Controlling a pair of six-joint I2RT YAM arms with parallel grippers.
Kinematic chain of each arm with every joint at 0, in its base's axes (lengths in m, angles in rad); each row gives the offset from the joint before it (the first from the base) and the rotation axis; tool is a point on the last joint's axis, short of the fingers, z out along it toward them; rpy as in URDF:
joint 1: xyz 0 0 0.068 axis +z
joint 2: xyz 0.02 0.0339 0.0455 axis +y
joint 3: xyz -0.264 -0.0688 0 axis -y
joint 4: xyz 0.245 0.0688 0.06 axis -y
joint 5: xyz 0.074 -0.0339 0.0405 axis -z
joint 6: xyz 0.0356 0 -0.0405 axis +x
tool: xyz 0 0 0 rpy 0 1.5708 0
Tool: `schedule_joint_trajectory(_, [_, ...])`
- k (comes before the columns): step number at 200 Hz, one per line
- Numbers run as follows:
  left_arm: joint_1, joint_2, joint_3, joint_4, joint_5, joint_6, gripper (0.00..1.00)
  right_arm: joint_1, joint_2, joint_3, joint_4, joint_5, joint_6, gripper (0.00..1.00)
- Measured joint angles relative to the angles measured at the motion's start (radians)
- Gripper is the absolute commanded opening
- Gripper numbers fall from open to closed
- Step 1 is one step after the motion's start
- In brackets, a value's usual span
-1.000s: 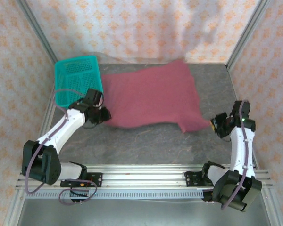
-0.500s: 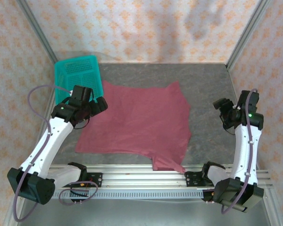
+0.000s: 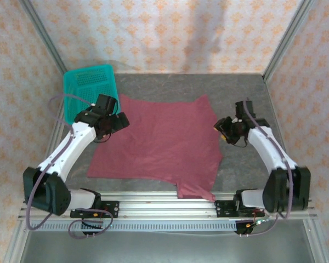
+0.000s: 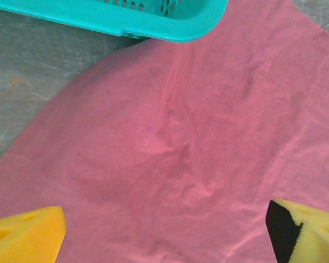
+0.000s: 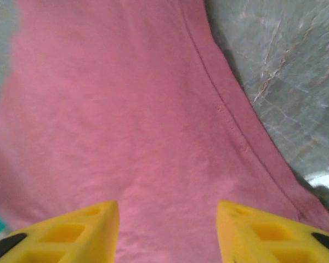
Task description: Fold and stack the t-shirts
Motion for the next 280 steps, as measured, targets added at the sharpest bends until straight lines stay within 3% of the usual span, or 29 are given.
schedule_joint_trajectory(44, [0.0, 0.185, 0.02, 0.071, 0.018, 0.0, 0.94, 0.028, 0.333, 0.032, 0.17, 0.09, 0.085, 0.33])
schedule_joint_trajectory(81, [0.017, 0.178, 0.094, 0.063, 0.006, 0.004, 0.97, 0.018, 0.487, 0.212, 0.188, 0.202, 0.168, 0.28])
schedule_joint_trajectory(116, [0.093, 0.095, 0.144, 0.03, -0.016, 0.024, 1.0, -0.058, 0.546, 0.286, 0.19, 0.288, 0.262, 0.28])
schedule_joint_trajectory(146, [0.122, 0.056, 0.161, 0.002, -0.035, 0.044, 1.0, -0.137, 0.635, 0.417, 0.182, 0.332, 0.282, 0.38])
schedule_joint_trajectory(184, [0.122, 0.06, 0.162, -0.024, -0.034, 0.053, 1.0, -0.21, 0.734, 0.597, 0.148, 0.294, 0.225, 0.7])
schedule_joint_trajectory(209, [0.122, 0.048, 0.162, -0.047, -0.031, 0.053, 1.0, -0.244, 0.691, 0.587, 0.11, 0.239, 0.14, 0.76])
schedule_joint_trajectory(232, [0.122, -0.012, 0.159, -0.08, 0.011, 0.052, 1.0, -0.261, 0.546, 0.572, 0.01, 0.189, 0.006, 0.82])
schedule_joint_trajectory(280, [0.111, -0.26, 0.039, -0.155, 0.117, 0.041, 1.0, -0.259, -0.103, 0.394, -0.174, 0.177, -0.108, 0.84])
